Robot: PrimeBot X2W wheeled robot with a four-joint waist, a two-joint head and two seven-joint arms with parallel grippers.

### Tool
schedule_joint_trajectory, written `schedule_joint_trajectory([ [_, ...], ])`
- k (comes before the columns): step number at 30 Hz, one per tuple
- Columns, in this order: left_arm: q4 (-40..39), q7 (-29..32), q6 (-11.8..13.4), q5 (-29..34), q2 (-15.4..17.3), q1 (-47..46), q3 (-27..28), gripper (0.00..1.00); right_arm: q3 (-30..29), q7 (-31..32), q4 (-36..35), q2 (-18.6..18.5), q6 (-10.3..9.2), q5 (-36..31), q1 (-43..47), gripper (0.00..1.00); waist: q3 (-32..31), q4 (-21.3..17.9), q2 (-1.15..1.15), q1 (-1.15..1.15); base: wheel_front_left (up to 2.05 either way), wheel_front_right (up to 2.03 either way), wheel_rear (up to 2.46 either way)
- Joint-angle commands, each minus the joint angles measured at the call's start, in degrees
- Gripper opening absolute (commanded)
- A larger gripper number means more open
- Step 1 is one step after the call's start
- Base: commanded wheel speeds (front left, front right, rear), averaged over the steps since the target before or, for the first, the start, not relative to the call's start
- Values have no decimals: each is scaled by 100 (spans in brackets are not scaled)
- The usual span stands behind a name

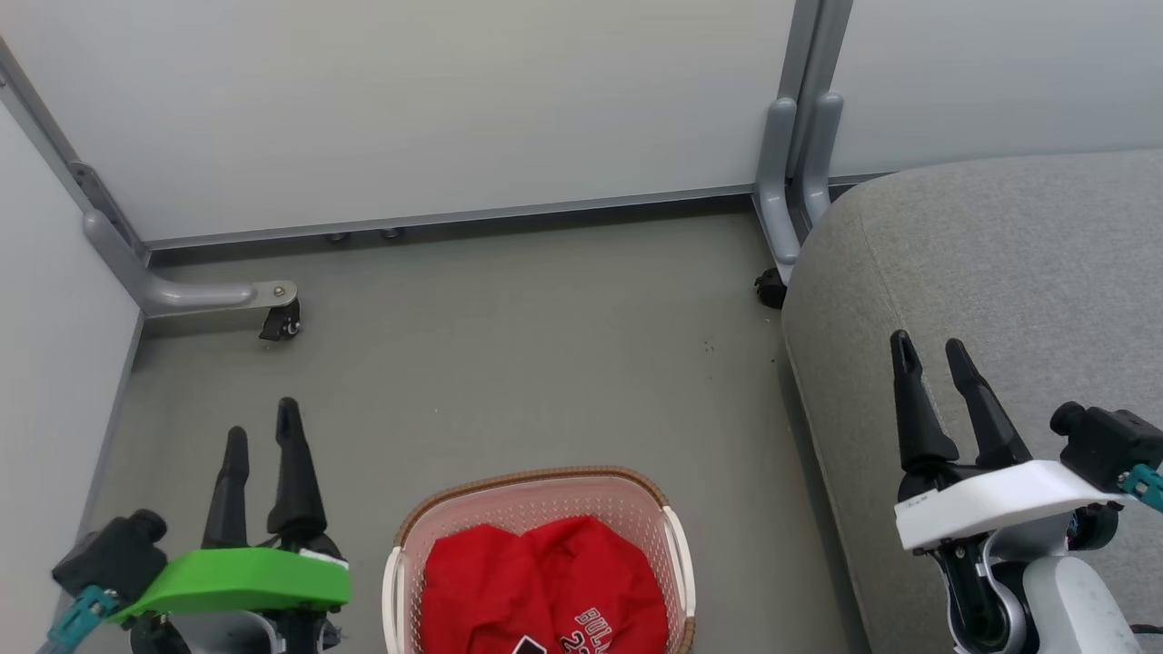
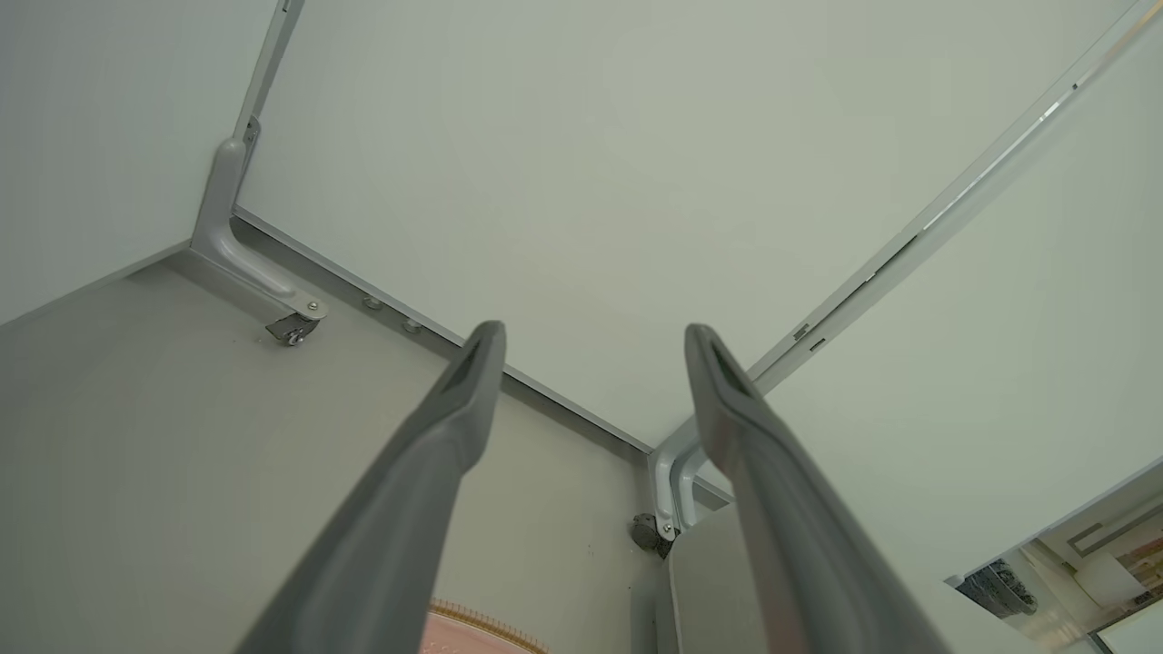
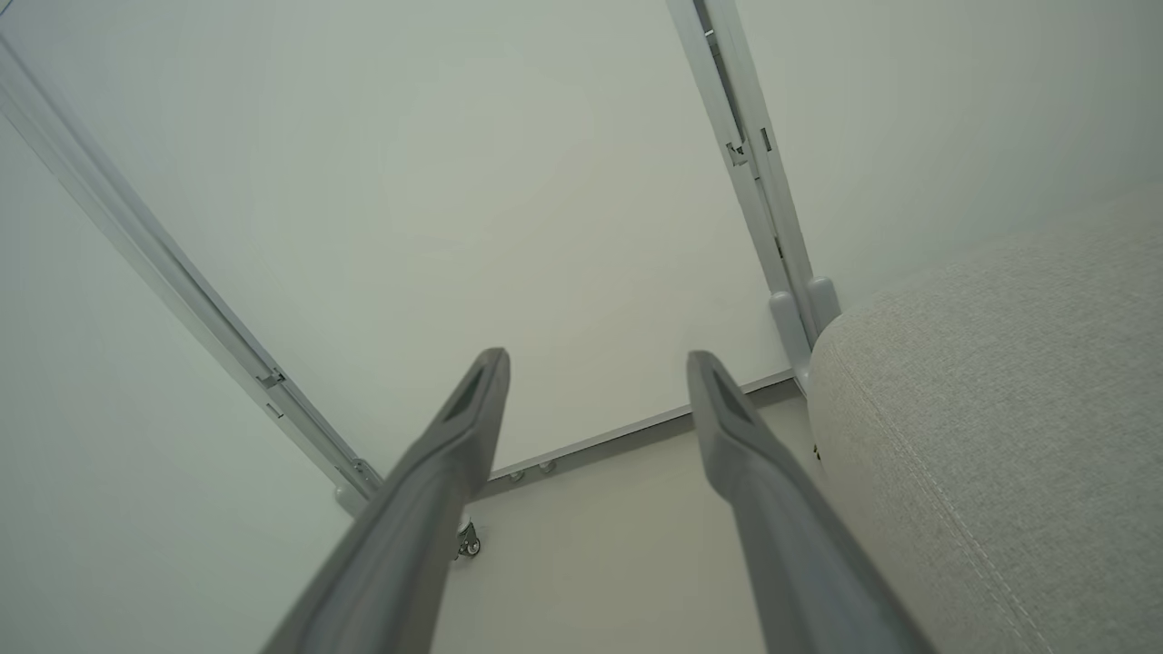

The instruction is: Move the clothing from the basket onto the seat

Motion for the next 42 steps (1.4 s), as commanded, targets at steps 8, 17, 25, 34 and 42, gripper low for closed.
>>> schedule_joint_trajectory([
  [8, -24, -180, 469, 1257, 66, -19, -678, 100, 305, -190, 15, -107, 2, -779, -15, 100, -29, -17, 0, 0, 0, 0, 0],
  [17, 228, -307, 777, 1785, 266, -5, -1270, 100, 462, -320, 113, -88, 2, -1351, 37, 100, -73, -36, 0, 0, 0, 0, 0],
  [25, 447, -422, 985, 2156, 341, 31, -1517, 100, 492, -435, 194, -87, 2, -1803, 50, 100, -123, -53, 0, 0, 0, 0, 0],
  [34, 577, -539, 910, 2609, 338, 52, -1677, 100, 478, -551, 260, -24, 2, -2214, 54, 100, -154, -52, 0, 0, 0, 0, 0],
  [42, 551, -636, 906, 2845, 256, 137, -1616, 100, 530, -655, 232, -16, 3, -2597, 50, 100, -178, -53, 0, 0, 0, 0, 0],
])
